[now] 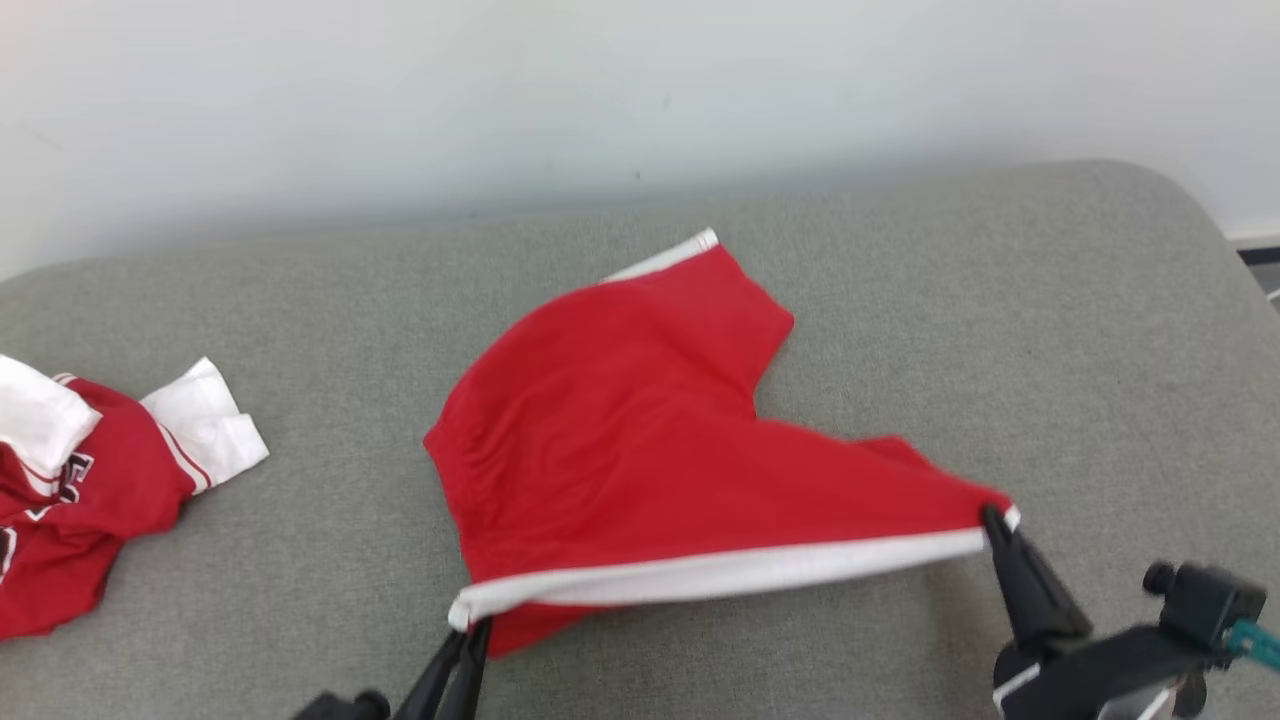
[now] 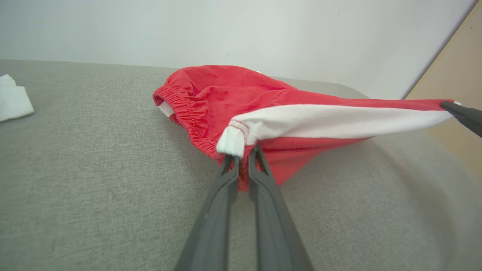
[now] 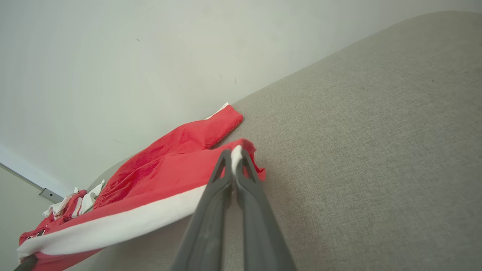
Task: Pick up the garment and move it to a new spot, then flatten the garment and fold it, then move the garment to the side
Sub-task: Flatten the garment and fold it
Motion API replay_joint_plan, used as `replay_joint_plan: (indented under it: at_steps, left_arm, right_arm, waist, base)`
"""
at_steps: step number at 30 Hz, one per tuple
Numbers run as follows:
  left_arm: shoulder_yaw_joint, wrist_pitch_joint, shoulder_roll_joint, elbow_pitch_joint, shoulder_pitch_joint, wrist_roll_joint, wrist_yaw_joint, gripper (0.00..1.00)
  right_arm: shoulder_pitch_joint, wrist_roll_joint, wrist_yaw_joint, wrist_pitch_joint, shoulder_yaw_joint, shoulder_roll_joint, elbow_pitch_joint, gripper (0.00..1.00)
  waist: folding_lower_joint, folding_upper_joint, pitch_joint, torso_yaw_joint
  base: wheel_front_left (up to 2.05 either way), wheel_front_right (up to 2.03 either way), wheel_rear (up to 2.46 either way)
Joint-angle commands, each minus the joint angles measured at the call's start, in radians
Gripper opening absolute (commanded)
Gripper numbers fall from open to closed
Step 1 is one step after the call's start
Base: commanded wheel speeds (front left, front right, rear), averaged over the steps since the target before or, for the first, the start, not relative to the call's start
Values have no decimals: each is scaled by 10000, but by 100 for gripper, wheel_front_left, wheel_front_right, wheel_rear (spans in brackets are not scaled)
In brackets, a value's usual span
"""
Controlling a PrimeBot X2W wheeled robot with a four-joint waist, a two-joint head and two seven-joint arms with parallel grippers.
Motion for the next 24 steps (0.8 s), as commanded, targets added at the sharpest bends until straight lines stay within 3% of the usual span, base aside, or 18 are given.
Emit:
replay_joint_plan:
  at_steps: [1,14,24]
  left_arm:
    - [100,-31,67,-14,324,192,55,0]
    - [782,-32,-502,-62,2320,960,-240,0]
    - [1352,-32,-962,-131,1929,1461,-663,0]
  right_arm:
    - [272,-124,-9,45,-95,93,-48,0]
    - [2920,-1324,-9,1334,-1514,1053,-1031,0]
    - [2410,-2135,-9,1695,-1810,1501,-1684,0]
  waist:
    - [3,2,-316,57]
    - [3,2,-832,401]
    - [3,2,-650,429]
  base:
    - [0,0,0]
    - [0,0,0]
    - [0,0,0]
